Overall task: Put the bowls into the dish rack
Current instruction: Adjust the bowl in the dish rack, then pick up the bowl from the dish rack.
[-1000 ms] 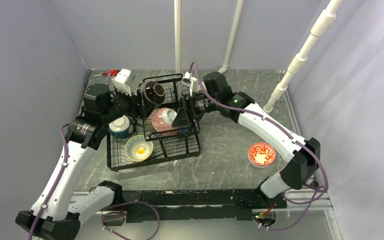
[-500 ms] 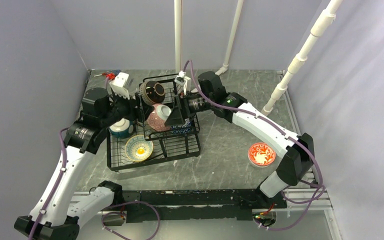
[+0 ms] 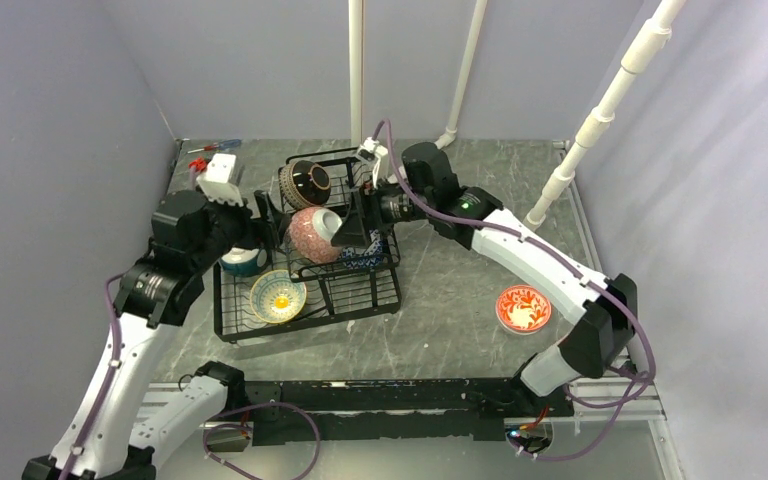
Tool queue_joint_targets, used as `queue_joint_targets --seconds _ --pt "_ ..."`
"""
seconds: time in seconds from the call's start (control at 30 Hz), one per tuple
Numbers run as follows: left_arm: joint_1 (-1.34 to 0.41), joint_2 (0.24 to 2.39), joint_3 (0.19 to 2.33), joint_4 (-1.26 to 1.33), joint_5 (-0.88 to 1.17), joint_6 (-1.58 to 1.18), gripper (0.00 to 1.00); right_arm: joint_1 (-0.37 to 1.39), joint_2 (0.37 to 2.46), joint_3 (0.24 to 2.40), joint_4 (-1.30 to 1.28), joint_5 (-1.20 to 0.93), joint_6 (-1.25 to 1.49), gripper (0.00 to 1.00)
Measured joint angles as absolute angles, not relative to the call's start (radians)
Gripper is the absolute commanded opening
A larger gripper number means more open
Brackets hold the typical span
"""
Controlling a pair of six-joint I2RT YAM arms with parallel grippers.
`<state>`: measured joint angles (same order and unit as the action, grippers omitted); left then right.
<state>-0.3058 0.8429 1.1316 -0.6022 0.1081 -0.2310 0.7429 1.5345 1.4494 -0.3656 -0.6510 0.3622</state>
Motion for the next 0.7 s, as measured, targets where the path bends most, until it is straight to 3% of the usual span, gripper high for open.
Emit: queue_joint_targets --seconds 0.43,0.7 --pt "-0.307 0.730 0.972 -0.938 -0.259 -0.693 0.89 0.645 1.403 1.308 -0.269 -0.612 0.377 0.76" --pt "-0.297 0.771 0.791 -0.992 -0.250 -0.907 0.83 0.583 1.388 1.268 -0.248 -0.649 0.405 0.76"
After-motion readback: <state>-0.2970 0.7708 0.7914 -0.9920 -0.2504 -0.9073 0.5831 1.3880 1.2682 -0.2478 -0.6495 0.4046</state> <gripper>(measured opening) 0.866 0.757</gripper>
